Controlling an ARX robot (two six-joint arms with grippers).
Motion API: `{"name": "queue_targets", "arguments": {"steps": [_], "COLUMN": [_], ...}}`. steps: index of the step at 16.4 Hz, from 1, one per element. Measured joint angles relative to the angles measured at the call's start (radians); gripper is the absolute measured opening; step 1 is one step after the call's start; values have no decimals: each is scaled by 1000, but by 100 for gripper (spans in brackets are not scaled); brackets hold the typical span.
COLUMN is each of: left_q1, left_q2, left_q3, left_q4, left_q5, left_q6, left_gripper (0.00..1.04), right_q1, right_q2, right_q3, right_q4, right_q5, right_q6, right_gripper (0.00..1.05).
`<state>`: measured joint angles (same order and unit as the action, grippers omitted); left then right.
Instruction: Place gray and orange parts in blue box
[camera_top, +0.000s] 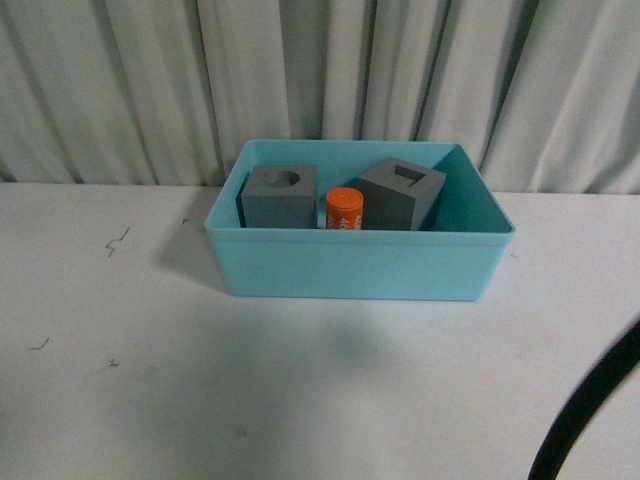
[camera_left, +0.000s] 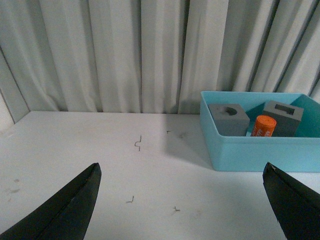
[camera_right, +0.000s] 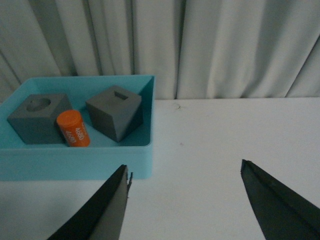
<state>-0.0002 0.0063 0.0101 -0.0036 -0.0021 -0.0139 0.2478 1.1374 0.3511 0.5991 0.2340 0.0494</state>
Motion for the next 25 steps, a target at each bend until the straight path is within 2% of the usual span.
{"name": "queue_targets", "arguments": {"steps": [1,2,3,9,12,13,14,15,25], "left_q1": [0,0,0,0,0,0,0,0,0], "left_q2": [0,0,0,0,0,0,0,0,0], "left_q3": [0,0,0,0,0,0,0,0,0], "left_q4": [0,0,0,0,0,0,0,0,0], "left_q5": [2,2,2,2,2,1,2,2,2], "left_q6": [0,0,0,0,0,0,0,0,0], "left_gripper": [98,98,98,98,98,98,98,98,98], "right_q1": [-77,-111,-126,-164,-237,-255,-253,-249,-248], "right_q2": [-145,-218,-253,-382,-428,-470,-479,-490,-808], "right_q3": [-135,-205,-228,-266,-286,-299,-321,-331,-340], "right_q4": [201,153,134,72,29,0,53,37,-270], "right_q5": [-54,-97,-109,-148,-224,-221,-229,-232,-232], "right_q6": [-35,-43,-43,-46,-47,-47,-47,-47,-47], "right_gripper": [38,13,2,2,2,2,2,2,2]}}
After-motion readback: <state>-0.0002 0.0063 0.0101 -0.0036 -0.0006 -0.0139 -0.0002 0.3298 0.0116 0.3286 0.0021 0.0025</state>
